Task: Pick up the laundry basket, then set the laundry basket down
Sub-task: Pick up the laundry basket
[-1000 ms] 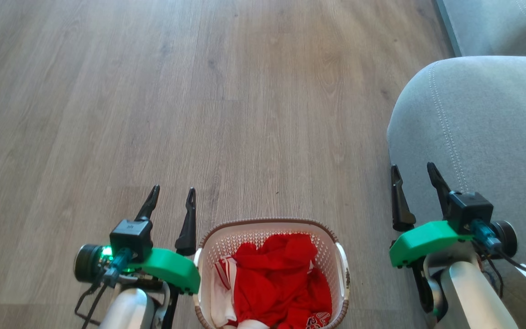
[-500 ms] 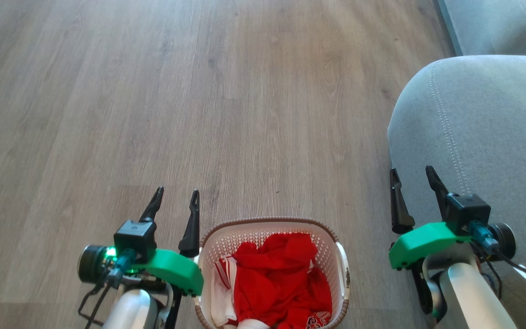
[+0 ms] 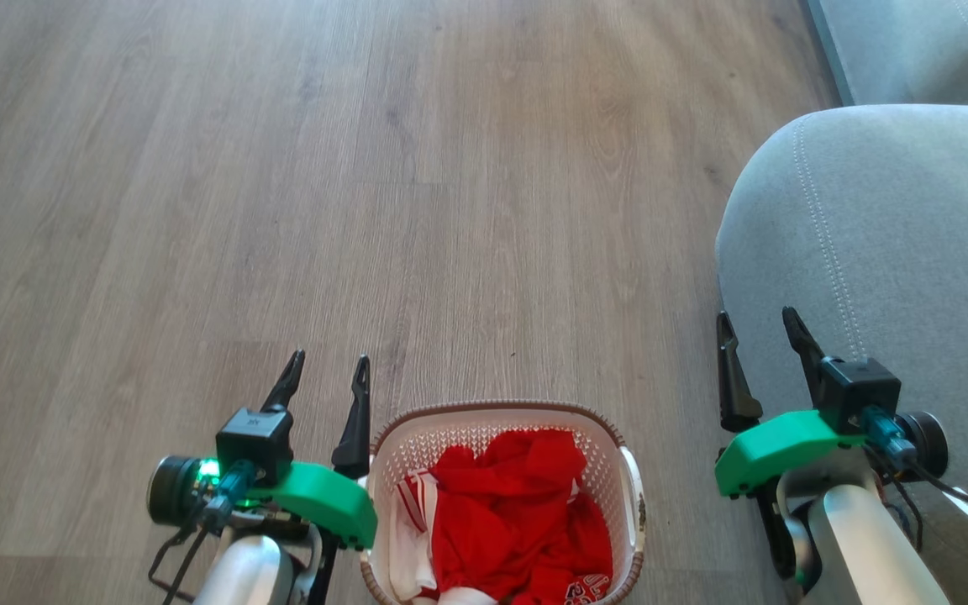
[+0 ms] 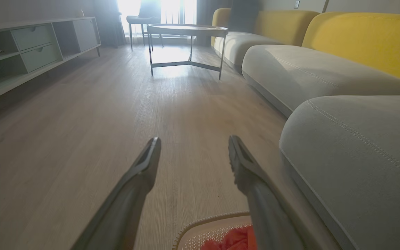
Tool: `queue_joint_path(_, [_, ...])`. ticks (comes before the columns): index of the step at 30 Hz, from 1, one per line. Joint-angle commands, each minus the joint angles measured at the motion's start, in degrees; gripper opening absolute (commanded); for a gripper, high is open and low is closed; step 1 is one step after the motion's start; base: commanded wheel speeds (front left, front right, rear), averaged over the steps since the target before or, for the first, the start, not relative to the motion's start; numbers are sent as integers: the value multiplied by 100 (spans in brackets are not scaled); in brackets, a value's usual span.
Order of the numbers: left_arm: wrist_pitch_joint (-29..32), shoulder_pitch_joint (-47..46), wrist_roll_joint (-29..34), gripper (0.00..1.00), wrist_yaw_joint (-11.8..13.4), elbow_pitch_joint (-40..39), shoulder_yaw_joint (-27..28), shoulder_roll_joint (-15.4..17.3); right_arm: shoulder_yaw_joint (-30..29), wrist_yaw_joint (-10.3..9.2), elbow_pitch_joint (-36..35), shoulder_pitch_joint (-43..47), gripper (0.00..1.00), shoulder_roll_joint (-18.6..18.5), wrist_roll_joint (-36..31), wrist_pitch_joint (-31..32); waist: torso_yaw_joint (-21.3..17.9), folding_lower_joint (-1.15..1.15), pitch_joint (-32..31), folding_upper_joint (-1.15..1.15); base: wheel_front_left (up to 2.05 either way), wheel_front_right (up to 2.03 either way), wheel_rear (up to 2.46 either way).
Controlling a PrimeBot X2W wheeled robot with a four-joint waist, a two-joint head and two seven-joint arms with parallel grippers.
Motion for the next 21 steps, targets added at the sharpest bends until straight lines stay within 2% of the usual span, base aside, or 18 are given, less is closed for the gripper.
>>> queue_joint_path(1, [-29,-284,-13,100,10,-138,178,-17,127,40,-152,-176,100,-47,-50,-28,4,0,9,0,0,0,0])
queue_joint_path(12, [-29,-398,-104,100,23,78,87,-17,-14,40,-105,-294,100,-47,-263,-28,31,0,370,0,0,0,0])
queue_joint_path(21, [-29,-757,-349,100,101,809,-145,-17,-69,40,421,-613,100,-47,-447,-28,78,0,986,0,0,0,0])
